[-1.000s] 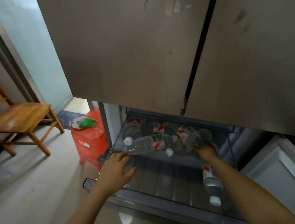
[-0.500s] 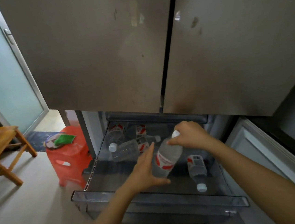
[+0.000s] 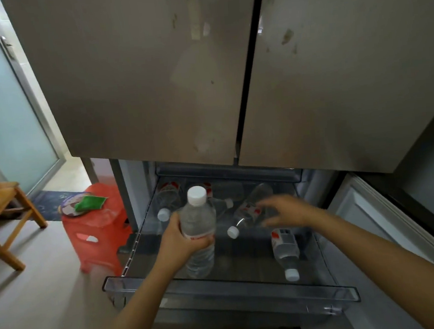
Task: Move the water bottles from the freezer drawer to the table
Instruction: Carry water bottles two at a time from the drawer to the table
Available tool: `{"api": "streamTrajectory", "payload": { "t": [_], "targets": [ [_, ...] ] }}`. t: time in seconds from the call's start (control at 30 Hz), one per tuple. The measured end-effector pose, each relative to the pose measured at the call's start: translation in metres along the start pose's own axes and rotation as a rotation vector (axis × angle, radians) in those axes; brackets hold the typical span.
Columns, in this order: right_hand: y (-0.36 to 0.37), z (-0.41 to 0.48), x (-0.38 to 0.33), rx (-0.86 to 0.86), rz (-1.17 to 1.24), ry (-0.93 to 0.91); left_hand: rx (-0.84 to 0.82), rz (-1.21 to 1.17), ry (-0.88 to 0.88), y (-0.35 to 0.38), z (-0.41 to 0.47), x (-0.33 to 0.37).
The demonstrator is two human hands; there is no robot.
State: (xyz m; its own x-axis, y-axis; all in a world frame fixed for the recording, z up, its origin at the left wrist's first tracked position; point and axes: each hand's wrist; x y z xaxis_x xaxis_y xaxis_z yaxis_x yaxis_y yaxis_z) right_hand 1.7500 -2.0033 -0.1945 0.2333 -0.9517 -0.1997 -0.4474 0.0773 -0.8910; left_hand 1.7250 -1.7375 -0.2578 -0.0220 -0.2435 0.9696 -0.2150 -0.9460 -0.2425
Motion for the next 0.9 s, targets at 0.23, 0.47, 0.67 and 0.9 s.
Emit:
{"api": "streamTrajectory", "payload": {
  "t": [0.23, 0.47, 0.67, 0.9],
  "targets": [
    [0.079, 0.036, 0.056, -0.185, -0.909, -0.126, 0.215, 0.262, -0.008, -0.012, -0.025, -0.004],
    [0.089, 0.058, 0.06, -0.459, -1.043, -0.145, 0.283, 0.076, 0.006, -0.014, -0.031, -0.006],
    [0.095, 0.057, 0.057, -0.456, -1.046, -0.201, 0.39, 0.023, -0.038, -0.018, -0.029, -0.005],
    [0.059, 0.056, 0.003, -0.376, -0.373, -0.087, 0.436, -0.02, -0.039, -0.019, -0.028, -0.003]
  ]
}}
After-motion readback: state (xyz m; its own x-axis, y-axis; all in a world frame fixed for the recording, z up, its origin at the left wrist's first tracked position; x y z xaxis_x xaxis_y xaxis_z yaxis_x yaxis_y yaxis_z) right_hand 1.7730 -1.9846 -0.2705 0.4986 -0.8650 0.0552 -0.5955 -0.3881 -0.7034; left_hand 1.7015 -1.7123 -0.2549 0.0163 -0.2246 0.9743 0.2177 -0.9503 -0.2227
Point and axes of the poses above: each hand's wrist, its own z-axis towards the middle knuckle, its own y-axis out of the palm, x = y × z, and after that the axes turned 8 degrees about -x, right-handed
